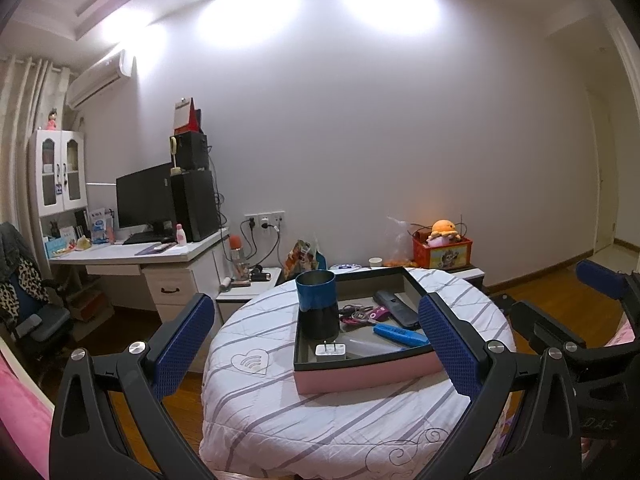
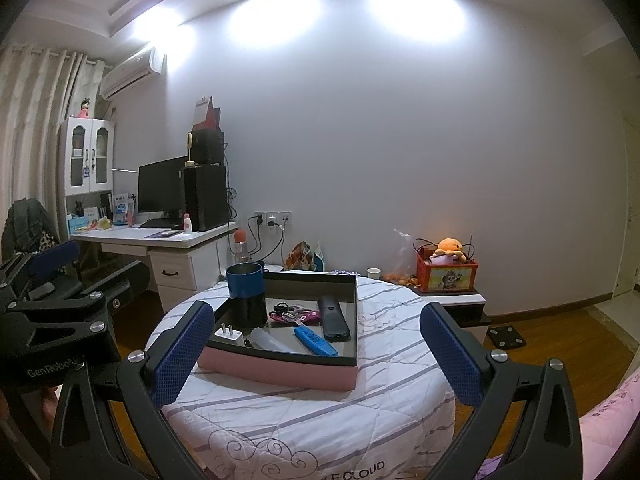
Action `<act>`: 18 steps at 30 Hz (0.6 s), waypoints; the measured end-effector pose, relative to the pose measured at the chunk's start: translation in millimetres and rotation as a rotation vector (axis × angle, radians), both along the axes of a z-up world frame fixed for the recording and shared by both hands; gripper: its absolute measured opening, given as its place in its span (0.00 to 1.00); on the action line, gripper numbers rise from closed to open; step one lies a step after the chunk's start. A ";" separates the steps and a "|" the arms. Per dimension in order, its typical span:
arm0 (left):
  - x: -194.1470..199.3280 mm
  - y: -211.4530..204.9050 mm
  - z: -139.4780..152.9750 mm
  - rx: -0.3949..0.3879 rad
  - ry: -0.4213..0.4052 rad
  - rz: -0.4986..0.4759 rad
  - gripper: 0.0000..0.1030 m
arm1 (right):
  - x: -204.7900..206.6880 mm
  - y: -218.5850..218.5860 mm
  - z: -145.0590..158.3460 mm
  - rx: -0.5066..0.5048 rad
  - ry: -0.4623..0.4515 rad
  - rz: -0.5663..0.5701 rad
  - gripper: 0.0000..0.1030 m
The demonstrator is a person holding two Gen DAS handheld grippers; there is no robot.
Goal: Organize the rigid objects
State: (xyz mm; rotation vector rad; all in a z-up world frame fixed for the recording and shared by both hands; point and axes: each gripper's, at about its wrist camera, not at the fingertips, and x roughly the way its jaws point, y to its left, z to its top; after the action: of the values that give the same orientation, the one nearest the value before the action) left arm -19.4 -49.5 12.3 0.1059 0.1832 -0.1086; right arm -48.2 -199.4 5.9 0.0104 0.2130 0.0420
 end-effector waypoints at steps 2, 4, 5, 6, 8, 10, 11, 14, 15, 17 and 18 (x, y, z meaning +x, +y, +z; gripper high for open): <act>0.1 -1.1 -0.9 -0.002 0.002 -0.001 1.00 | 0.3 -0.2 -0.3 0.002 0.002 0.003 1.00; -0.2 -2.2 -1.2 -0.002 0.003 -0.004 1.00 | -0.3 -0.1 -0.5 0.002 0.002 0.003 1.00; 0.1 -2.8 -1.4 -0.002 0.004 -0.003 1.00 | -0.2 -0.1 -0.5 0.002 0.003 0.003 1.00; 0.1 -3.4 -1.3 -0.003 0.004 -0.001 1.00 | -0.2 -0.2 -0.7 0.001 0.005 0.003 1.00; -0.7 -3.8 -1.6 0.000 0.002 0.003 1.00 | -0.4 -0.2 -0.6 0.001 0.005 0.002 1.00; -0.4 -4.1 -1.9 0.001 0.004 0.001 1.00 | -0.4 -0.3 -0.6 0.000 0.007 0.004 1.00; -0.8 -4.0 -2.0 0.000 0.004 -0.001 1.00 | -0.6 -0.3 -0.4 -0.001 0.006 0.004 1.00; -1.4 -3.7 -2.6 -0.002 0.006 -0.001 1.00 | -0.7 -0.1 -0.5 -0.001 0.007 0.003 1.00; -1.3 -3.2 -2.9 -0.005 0.008 -0.002 1.00 | -0.8 -0.1 -0.5 -0.001 0.008 0.004 1.00; -0.9 -2.2 -3.5 -0.008 0.010 -0.005 1.00 | -0.9 -0.2 -0.4 -0.002 0.009 0.006 1.00; -0.5 -1.8 -4.0 -0.010 0.011 -0.006 1.00 | -0.8 -0.1 -0.3 -0.002 0.010 0.006 1.00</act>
State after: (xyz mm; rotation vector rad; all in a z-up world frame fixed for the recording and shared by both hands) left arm -20.0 -51.3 8.4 0.0957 0.1936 -0.1166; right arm -48.9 -199.6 5.6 0.0080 0.2226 0.0480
